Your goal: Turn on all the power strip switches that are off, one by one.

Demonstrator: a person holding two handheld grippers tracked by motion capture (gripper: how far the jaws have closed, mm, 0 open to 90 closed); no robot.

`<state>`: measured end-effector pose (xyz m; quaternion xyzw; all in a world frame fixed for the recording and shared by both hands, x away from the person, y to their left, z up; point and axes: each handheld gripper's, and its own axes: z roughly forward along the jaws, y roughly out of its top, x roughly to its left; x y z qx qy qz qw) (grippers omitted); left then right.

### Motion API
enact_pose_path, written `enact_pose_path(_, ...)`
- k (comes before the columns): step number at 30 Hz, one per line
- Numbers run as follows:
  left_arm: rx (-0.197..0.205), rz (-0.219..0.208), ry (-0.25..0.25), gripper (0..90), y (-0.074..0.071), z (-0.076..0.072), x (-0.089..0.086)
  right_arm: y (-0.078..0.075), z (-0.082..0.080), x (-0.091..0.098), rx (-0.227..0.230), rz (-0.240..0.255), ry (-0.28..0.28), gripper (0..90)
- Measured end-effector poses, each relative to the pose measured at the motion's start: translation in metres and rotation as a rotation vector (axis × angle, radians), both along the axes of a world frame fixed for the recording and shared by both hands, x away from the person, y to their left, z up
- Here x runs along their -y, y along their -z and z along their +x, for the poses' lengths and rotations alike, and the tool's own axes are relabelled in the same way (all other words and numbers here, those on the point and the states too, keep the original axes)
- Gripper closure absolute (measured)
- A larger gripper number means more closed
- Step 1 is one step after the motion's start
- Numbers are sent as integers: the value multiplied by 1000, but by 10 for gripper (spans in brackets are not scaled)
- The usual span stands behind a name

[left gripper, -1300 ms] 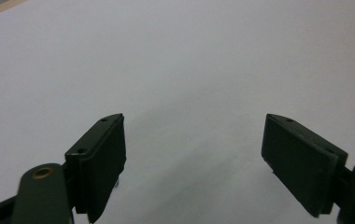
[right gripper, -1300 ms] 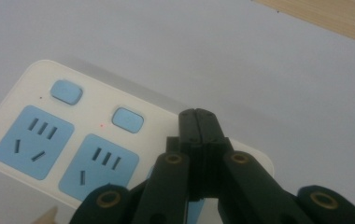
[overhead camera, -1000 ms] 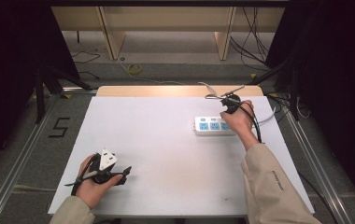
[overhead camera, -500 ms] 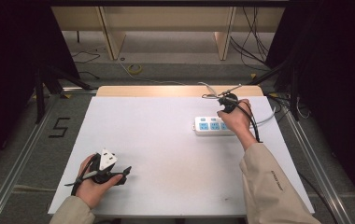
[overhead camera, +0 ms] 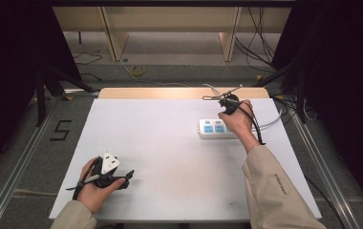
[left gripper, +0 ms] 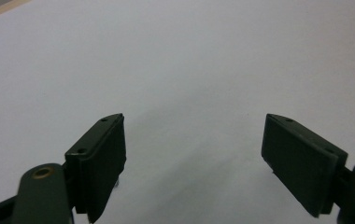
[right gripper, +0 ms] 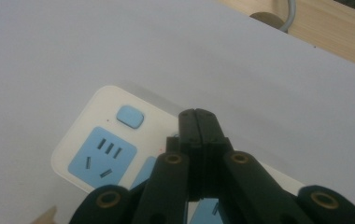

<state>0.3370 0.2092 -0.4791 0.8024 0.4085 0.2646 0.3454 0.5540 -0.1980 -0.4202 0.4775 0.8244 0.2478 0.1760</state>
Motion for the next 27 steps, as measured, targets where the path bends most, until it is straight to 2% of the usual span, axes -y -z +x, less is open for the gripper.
enact_pose_path(27,1,-2,2,218,0,0,0,-1,3,-18,-3,-7,-27,900)
